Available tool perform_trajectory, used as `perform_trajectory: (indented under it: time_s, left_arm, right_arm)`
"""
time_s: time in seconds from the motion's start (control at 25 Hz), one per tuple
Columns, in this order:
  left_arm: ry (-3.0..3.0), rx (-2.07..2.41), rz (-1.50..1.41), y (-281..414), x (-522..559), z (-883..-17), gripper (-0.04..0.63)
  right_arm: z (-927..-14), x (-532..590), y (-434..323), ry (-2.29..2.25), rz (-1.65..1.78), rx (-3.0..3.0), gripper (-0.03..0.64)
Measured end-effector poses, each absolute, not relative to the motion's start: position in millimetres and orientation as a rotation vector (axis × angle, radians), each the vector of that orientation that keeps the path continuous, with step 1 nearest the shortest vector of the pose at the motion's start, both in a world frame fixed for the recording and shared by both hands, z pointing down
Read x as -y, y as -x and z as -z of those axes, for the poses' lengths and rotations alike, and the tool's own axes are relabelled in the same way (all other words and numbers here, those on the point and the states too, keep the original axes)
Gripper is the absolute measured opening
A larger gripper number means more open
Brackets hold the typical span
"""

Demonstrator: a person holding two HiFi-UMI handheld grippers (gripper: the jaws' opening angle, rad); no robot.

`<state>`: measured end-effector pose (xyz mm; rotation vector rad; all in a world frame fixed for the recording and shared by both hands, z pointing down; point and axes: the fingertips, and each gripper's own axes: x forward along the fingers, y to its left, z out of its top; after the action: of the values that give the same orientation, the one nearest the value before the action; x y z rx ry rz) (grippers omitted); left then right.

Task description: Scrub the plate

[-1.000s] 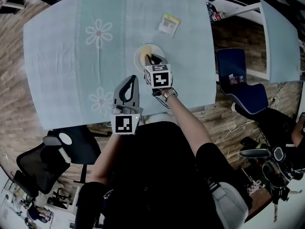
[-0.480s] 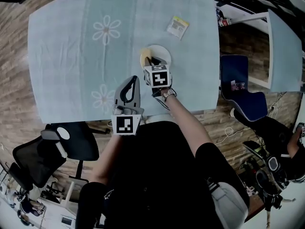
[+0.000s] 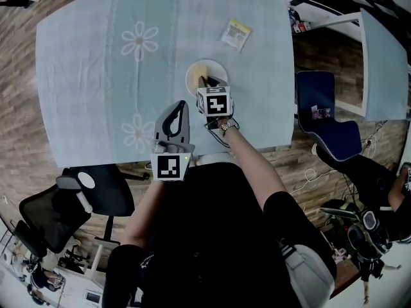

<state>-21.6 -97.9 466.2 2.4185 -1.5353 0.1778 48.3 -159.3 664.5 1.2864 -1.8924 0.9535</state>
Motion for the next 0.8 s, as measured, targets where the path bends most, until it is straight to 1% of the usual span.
perform_trajectory:
  time_s: [0.8]
  left_arm:
    - [-2.443,1.509,-0.172,-1,85,-466,0.012]
  right_arm:
    - [-666,163,-102,-1.378,-0.898,1.832,0.051]
